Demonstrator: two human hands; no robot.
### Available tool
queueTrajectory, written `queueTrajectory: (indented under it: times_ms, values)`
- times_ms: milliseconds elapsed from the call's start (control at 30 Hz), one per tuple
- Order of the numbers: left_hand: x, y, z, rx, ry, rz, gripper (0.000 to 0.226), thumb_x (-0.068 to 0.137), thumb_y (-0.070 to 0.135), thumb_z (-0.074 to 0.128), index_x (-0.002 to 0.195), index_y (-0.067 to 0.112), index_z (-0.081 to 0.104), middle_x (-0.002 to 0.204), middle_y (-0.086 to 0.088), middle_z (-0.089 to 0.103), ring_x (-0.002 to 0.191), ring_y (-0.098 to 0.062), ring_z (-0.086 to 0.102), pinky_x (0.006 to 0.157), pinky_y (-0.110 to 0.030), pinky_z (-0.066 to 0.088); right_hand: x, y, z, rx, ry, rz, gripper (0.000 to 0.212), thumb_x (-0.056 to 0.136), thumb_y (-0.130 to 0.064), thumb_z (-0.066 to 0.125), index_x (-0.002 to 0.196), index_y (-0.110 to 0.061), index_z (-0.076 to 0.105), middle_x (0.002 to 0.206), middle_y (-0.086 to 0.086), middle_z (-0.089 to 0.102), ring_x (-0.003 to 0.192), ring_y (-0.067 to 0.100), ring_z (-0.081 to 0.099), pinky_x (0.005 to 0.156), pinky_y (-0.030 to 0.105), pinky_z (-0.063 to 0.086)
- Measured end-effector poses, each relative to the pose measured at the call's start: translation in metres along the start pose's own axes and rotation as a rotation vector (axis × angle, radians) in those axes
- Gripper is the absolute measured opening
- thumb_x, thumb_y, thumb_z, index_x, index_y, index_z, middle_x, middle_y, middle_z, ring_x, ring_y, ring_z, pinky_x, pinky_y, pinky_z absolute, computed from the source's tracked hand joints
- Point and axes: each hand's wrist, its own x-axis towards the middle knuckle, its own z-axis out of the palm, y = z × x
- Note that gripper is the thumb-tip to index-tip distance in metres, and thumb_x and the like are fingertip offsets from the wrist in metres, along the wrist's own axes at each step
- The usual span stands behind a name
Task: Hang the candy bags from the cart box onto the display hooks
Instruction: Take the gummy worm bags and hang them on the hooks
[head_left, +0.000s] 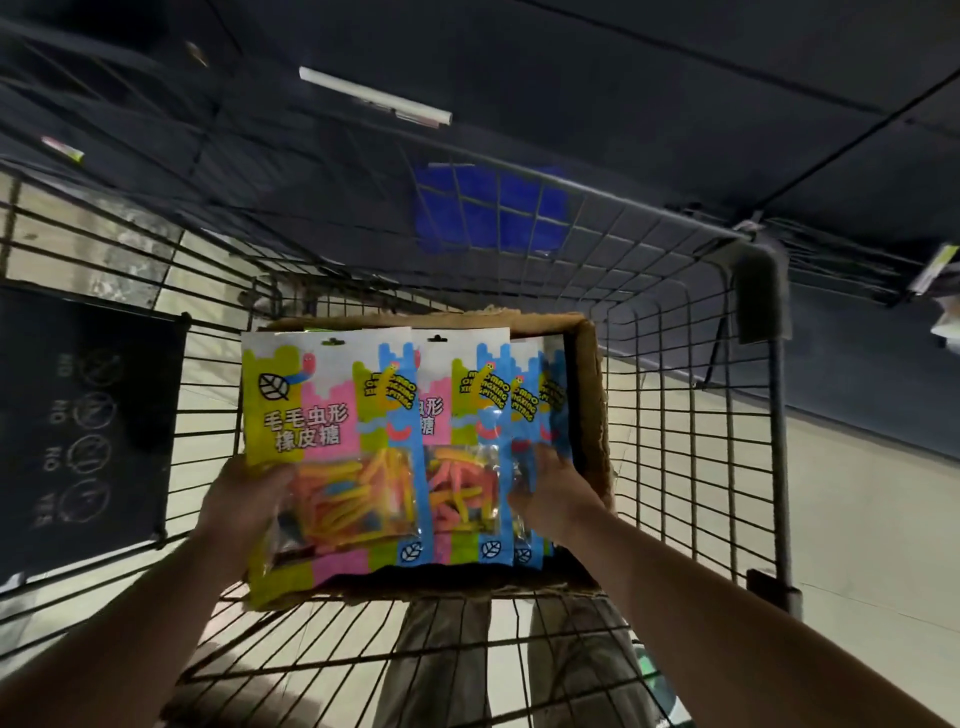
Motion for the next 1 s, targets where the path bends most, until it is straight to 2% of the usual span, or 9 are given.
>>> queueTrajectory:
  times_ms: [67,167,333,433,533,667,767,867,1000]
  values:
    - [-0.003,0.003,-0.004,-0.049,-0.028,0.015,0.034,0.073,0.022,0.078,0.103,0.008,0.071,0.086,-0.015,0.071,0.069,-0.028,0.070,0.051,-0.029,0.057,0.002,-0.001,0.004,0.063,0.007,-0.012,0.063,0.091,-0.032,0.057,0.146,-0.024,0.028,0.147,0.010,0.034,0.121,0.031,0.051,0.097,0.039,0.049]
    - [-0.008,0.002,-0.003,0.023,-0.053,0.063,0.063,0.057,0.039,0.070,0.111,0.007,0.070,0.104,-0.019,0.071,0.097,-0.036,0.067,0.090,-0.051,0.052,0.005,-0.001,0.009,-0.004,0.112,-0.010,0.064,0.088,-0.046,0.057,0.144,-0.026,0.033,0.146,0.008,0.032,0.126,0.029,0.043,0.100,0.040,0.046]
    - [-0.006,-0.009,0.002,-0.052,-0.070,0.090,0.081,0.055,0.040,0.070,0.128,0.005,0.058,0.123,-0.023,0.063,0.113,-0.041,0.060,0.098,-0.057,0.046,0.009,-0.009,0.015,-0.094,0.219,0.003,0.065,0.083,-0.060,0.059,0.135,-0.023,0.046,0.140,0.007,0.030,0.127,0.029,0.036,0.100,0.038,0.041]
    - [0.001,-0.015,0.002,-0.065,-0.108,0.049,0.088,0.053,0.045,0.074,0.129,0.005,0.052,0.125,-0.023,0.060,0.114,-0.038,0.059,0.099,-0.056,0.047,0.014,-0.016,0.019,0.118,0.194,-0.003,0.054,0.078,-0.047,0.072,0.114,-0.013,0.051,0.120,0.006,0.045,0.100,0.020,0.052,0.078,0.028,0.048]
    - [0.001,-0.015,0.007,-0.122,-0.158,0.092,0.076,0.054,0.042,0.077,0.120,0.011,0.059,0.122,-0.017,0.065,0.111,-0.033,0.062,0.098,-0.053,0.048,0.014,-0.021,0.024,0.469,0.177,0.036,0.044,0.073,-0.033,0.080,0.093,-0.020,0.044,0.085,-0.008,0.051,0.068,0.001,0.045,0.048,0.014,0.037]
    - [-0.008,-0.014,0.011,-0.189,-0.223,0.157,0.046,0.060,0.031,0.081,0.105,0.027,0.071,0.105,0.000,0.075,0.103,-0.028,0.068,0.095,-0.047,0.051,0.006,-0.018,0.032,0.588,0.127,0.000,0.047,0.072,-0.024,0.082,0.112,-0.013,0.060,0.101,0.001,0.067,0.093,0.019,0.064,0.077,0.028,0.054]
    - [-0.017,-0.010,0.012,-0.198,-0.256,0.165,0.043,0.074,0.019,0.079,0.115,0.019,0.068,0.105,-0.003,0.075,0.100,-0.027,0.070,0.085,-0.038,0.056,-0.005,-0.014,0.026,0.600,0.160,-0.003,0.026,0.077,-0.017,0.078,0.101,-0.016,0.068,0.086,-0.005,0.067,0.079,0.010,0.063,0.060,0.014,0.049]
    - [-0.037,0.007,0.010,-0.227,-0.243,0.209,0.041,0.071,0.018,0.077,0.111,0.012,0.069,0.098,-0.004,0.074,0.096,-0.027,0.069,0.071,-0.026,0.056,-0.023,-0.012,0.011,0.690,0.190,0.024,0.019,0.077,-0.018,0.077,0.094,-0.018,0.069,0.086,0.001,0.071,0.082,0.018,0.066,0.071,0.028,0.055]
    - [-0.067,0.041,0.001,-0.269,-0.284,0.234,0.038,0.066,0.024,0.077,0.103,0.018,0.069,0.107,-0.014,0.072,0.102,-0.033,0.067,0.094,-0.050,0.052,-0.058,-0.014,-0.015,0.806,0.225,0.006,0.031,0.073,-0.027,0.082,0.097,-0.011,0.073,0.091,0.007,0.075,0.084,0.028,0.070,0.084,0.046,0.057]
